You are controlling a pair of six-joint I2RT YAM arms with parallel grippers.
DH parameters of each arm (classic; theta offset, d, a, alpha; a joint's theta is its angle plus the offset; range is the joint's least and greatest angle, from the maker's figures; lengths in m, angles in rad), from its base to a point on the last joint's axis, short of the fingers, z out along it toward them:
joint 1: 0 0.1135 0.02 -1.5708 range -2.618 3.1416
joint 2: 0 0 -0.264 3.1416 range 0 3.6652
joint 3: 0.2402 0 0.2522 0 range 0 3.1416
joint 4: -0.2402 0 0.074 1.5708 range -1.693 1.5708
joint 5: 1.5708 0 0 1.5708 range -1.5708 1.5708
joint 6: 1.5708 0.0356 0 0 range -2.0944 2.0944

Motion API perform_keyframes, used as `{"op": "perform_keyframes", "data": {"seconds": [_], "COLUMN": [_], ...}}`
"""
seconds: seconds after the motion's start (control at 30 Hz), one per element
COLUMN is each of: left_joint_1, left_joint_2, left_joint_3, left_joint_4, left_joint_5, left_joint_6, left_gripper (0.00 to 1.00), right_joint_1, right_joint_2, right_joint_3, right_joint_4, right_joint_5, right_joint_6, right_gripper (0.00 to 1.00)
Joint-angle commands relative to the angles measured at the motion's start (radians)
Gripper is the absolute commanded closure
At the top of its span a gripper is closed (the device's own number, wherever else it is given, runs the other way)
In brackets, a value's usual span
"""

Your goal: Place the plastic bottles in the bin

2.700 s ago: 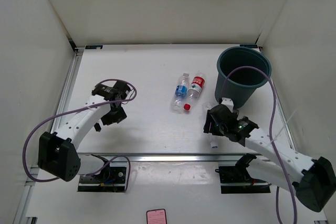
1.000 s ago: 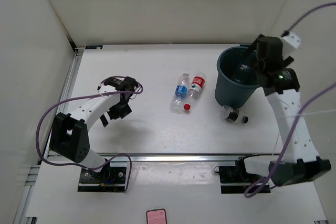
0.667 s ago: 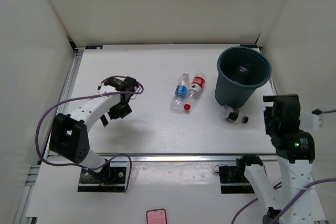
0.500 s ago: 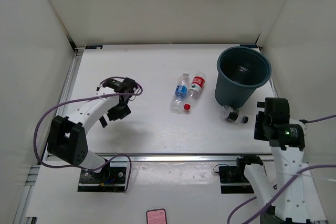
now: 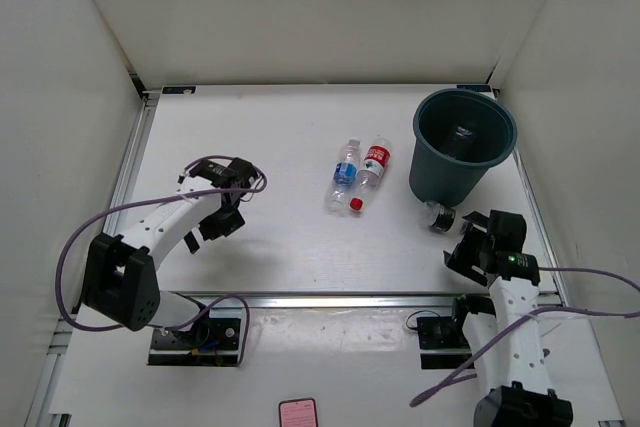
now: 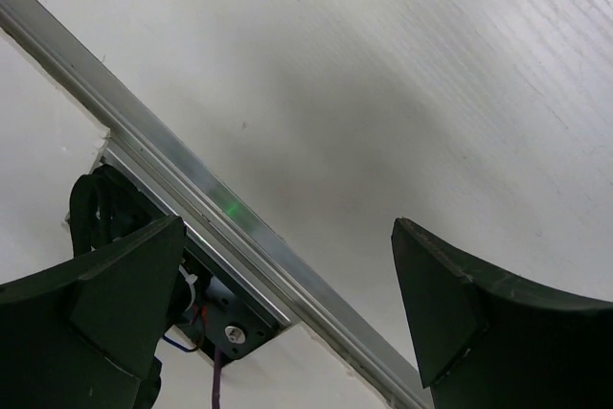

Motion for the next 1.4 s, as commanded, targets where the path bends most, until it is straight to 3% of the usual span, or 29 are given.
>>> {"op": "perform_keyframes", "data": {"seconds": [0.0, 0.17, 0.27, 0.33, 0.67, 0.87, 1.07, 1.17, 1.27, 1.37], "left_joint_1": [-0.006, -0.006, -0.006, -0.006, -0.006, -0.006, -0.006, -0.006, -0.006, -0.006], "left_joint_2": [-0.043, -0.032, -0.023, -0.023, 0.022, 0.031, 0.040, 0.049, 0.049, 0.060], "left_joint_3": [-0.012, -0.012, -0.012, -0.012, -0.012, -0.021, -0.021, -0.021, -0.021, -0.021], "left_joint_4": [-0.038, -0.038, -0.038, -0.038, -0.038, -0.038, -0.047, -0.056, -0.056, -0.056], "left_joint_5": [-0.020, -0.020, -0.020, -0.030, -0.039, -0.039, -0.048, -0.048, -0.048, -0.048], "left_joint_6": [-0.025, -0.025, -0.025, -0.025, -0.043, -0.052, -0.063, -0.063, -0.074, -0.083], "left_gripper": [0.00, 0.00, 0.00, 0.00, 0.00, 0.00, 0.00, 0.00, 0.00, 0.00], "right_joint_1": [-0.110, -0.314, -0.362, -0.375, -0.386, -0.386, -0.386, -0.395, -0.395, -0.395], "right_joint_2": [0.024, 0.177, 0.326, 0.406, 0.458, 0.588, 0.718, 0.718, 0.685, 0.642], "right_joint_3": [-0.050, -0.102, -0.077, -0.035, -0.036, 0.020, 0.129, 0.129, 0.119, 0.065], "right_joint_4": [0.268, 0.463, 0.497, 0.470, 0.485, 0.485, 0.401, 0.378, 0.304, 0.295], "right_joint_5": [-0.178, -0.464, -0.616, -0.626, -0.598, -0.603, -0.617, -0.606, -0.591, -0.591], "right_joint_6": [-0.101, -0.278, -0.396, -0.454, -0.509, -0.551, -0.643, -0.681, -0.723, -0.732], "right_gripper": [0.00, 0.00, 0.00, 0.00, 0.00, 0.00, 0.19, 0.47, 0.66, 0.73]}}
